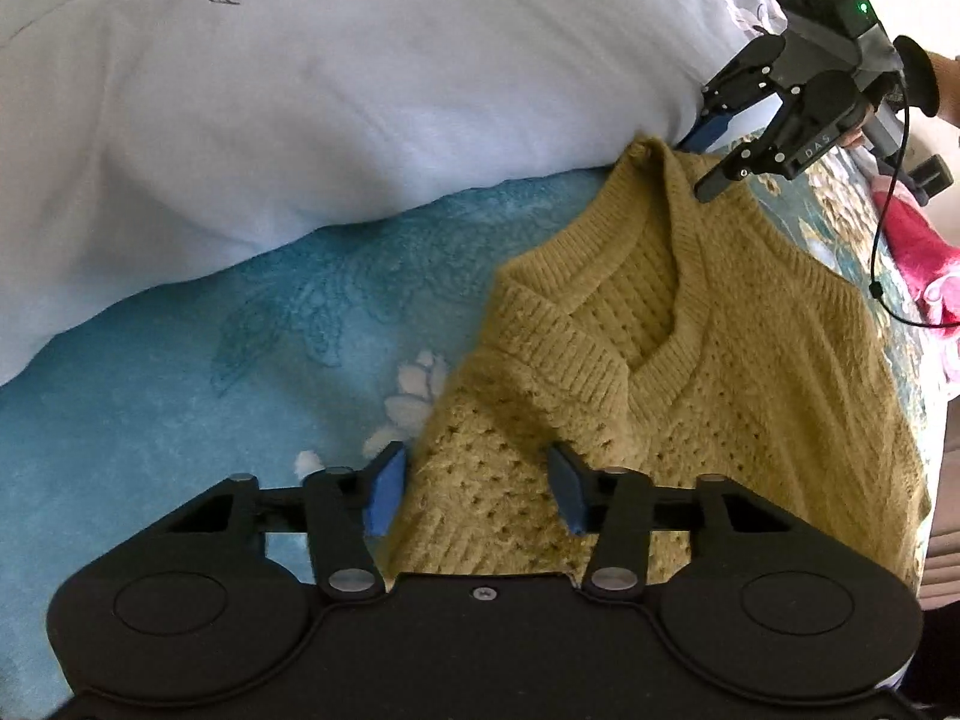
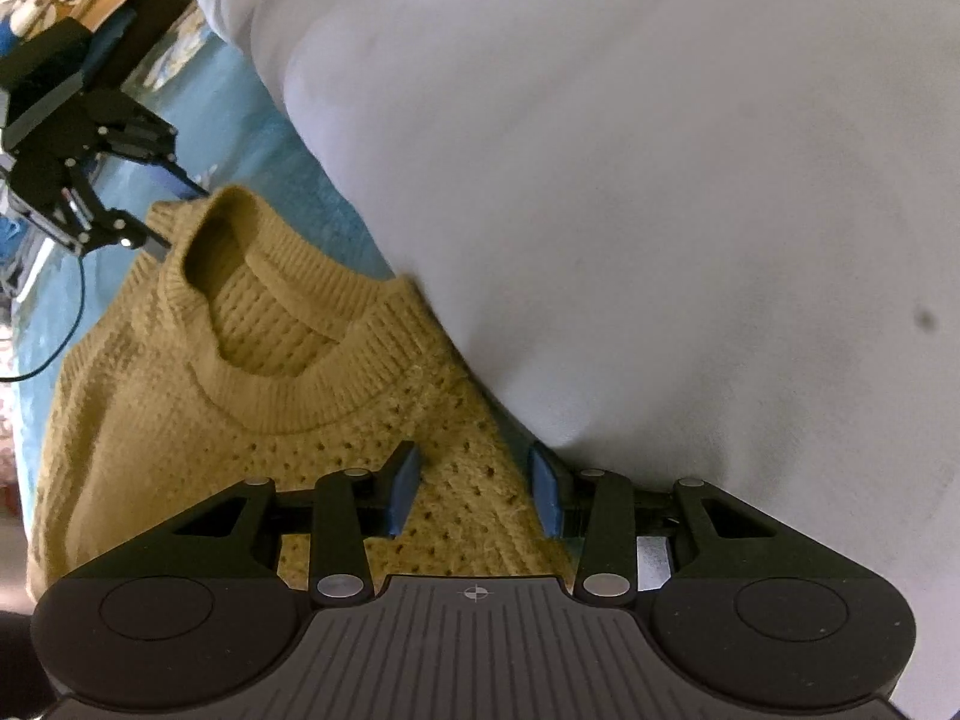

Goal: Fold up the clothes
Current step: 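Lift the shoulders with both grippers and fold them over toward the hem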

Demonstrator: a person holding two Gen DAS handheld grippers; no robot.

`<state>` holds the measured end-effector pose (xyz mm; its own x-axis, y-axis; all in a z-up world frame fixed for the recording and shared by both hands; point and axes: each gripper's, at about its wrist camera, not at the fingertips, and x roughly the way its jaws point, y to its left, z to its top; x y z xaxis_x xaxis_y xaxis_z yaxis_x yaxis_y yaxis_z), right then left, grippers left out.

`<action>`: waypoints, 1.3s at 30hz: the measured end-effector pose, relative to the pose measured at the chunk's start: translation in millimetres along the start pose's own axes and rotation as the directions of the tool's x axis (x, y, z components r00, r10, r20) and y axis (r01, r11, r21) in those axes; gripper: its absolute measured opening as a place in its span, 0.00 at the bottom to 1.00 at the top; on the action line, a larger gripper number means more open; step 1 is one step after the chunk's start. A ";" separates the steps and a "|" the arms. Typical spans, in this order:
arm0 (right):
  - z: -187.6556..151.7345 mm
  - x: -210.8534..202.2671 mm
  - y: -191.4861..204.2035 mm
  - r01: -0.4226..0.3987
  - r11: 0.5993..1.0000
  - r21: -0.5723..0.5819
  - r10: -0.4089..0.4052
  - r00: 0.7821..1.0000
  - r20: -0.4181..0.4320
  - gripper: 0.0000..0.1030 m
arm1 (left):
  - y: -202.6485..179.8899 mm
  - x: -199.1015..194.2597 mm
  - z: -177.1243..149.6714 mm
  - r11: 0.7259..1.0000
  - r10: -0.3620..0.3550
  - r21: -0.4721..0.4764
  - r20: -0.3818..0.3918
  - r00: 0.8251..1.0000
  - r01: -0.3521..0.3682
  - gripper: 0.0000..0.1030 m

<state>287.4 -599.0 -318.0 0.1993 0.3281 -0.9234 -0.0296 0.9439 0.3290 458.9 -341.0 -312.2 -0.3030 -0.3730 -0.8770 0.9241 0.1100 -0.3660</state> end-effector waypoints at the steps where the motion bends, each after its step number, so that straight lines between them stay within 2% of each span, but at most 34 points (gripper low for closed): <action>1: -0.3 -0.1 1.8 0.008 1.000 -0.007 -0.008 1.000 0.000 0.35 | 0.7 0.2 0.7 1.000 -0.001 -0.002 0.002 1.000 0.001 0.35; 3: -0.9 -0.4 5.8 0.024 0.999 -0.024 -0.024 1.000 -0.001 0.34 | 0.0 -0.7 2.7 1.000 -0.006 0.000 0.002 1.000 0.006 0.30; 6: -2.9 0.6 13.0 0.036 0.998 -0.044 -0.037 0.999 -0.006 0.24 | -1.0 -2.1 4.2 1.000 -0.015 -0.015 -0.002 1.000 0.015 0.23; 8: -4.0 -0.3 15.8 0.046 0.998 -0.037 -0.046 0.999 0.001 0.15 | -4.0 -4.0 4.6 1.000 0.005 -0.008 -0.001 1.000 -0.005 0.17; 10: -6.3 -3.6 20.8 0.060 0.998 -0.034 -0.059 0.998 0.013 0.13 | -9.1 -5.8 4.5 1.000 0.026 0.006 0.009 1.000 -0.026 0.14; 20: -28.5 -44.1 58.1 0.109 0.994 0.025 -0.111 0.984 0.136 0.12 | -40.9 -55.8 -8.7 0.996 0.070 0.047 0.125 0.990 -0.076 0.07; 25: -48.8 -67.5 87.5 0.118 0.993 0.031 -0.122 0.975 0.187 0.11 | -65.4 -78.1 -19.2 0.994 0.059 0.079 0.167 0.984 -0.073 0.06; 32: -89.7 -101.5 137.0 0.112 0.992 0.053 -0.122 0.958 0.260 0.11 | -112.6 -98.5 -50.3 0.991 0.025 0.126 0.201 0.979 -0.051 0.06; 39: -142.3 -121.9 190.8 0.109 0.989 0.098 -0.134 0.943 0.305 0.11 | -158.8 -127.2 -99.2 0.989 -0.015 0.149 0.229 0.973 -0.020 0.06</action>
<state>118.1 -453.5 -170.8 0.4905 0.1708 -0.8545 0.0882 0.9658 0.2437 327.5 -219.6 -173.4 -0.2556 -0.5756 -0.7767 0.9542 -0.0209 -0.2985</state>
